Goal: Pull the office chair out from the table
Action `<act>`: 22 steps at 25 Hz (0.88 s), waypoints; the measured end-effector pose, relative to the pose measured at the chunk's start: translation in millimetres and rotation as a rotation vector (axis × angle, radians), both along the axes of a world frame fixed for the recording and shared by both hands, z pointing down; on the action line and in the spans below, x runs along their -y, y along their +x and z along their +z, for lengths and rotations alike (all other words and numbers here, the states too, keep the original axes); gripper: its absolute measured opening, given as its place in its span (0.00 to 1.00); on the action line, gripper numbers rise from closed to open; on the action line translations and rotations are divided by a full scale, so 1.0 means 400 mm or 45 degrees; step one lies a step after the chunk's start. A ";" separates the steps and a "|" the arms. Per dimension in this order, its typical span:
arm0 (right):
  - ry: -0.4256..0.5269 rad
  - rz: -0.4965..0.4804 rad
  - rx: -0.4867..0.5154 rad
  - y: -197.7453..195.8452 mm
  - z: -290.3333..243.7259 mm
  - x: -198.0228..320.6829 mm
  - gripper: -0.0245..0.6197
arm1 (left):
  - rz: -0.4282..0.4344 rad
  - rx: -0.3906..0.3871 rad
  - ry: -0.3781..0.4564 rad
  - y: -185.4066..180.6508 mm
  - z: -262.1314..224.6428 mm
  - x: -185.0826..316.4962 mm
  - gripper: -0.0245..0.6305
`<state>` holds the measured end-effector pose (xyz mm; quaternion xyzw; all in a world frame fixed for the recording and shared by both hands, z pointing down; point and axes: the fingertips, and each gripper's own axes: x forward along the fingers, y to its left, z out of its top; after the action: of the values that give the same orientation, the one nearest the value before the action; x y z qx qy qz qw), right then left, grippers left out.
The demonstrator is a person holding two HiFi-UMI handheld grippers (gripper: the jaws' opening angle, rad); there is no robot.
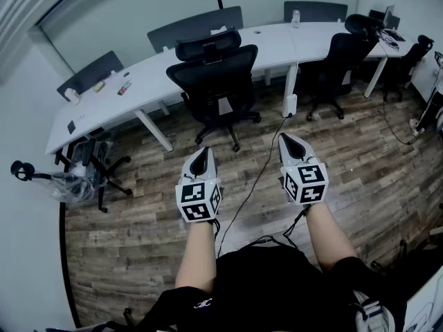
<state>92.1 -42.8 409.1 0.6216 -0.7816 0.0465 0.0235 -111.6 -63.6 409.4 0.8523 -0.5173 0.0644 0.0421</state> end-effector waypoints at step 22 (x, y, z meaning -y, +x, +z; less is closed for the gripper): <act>0.008 -0.012 0.057 0.090 0.050 0.169 0.06 | -0.065 0.056 0.002 0.071 0.041 0.172 0.05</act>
<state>127.9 -110.2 429.2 0.6169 -0.7849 0.0578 0.0041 -83.1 -132.3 425.7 0.8373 -0.5397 0.0818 0.0316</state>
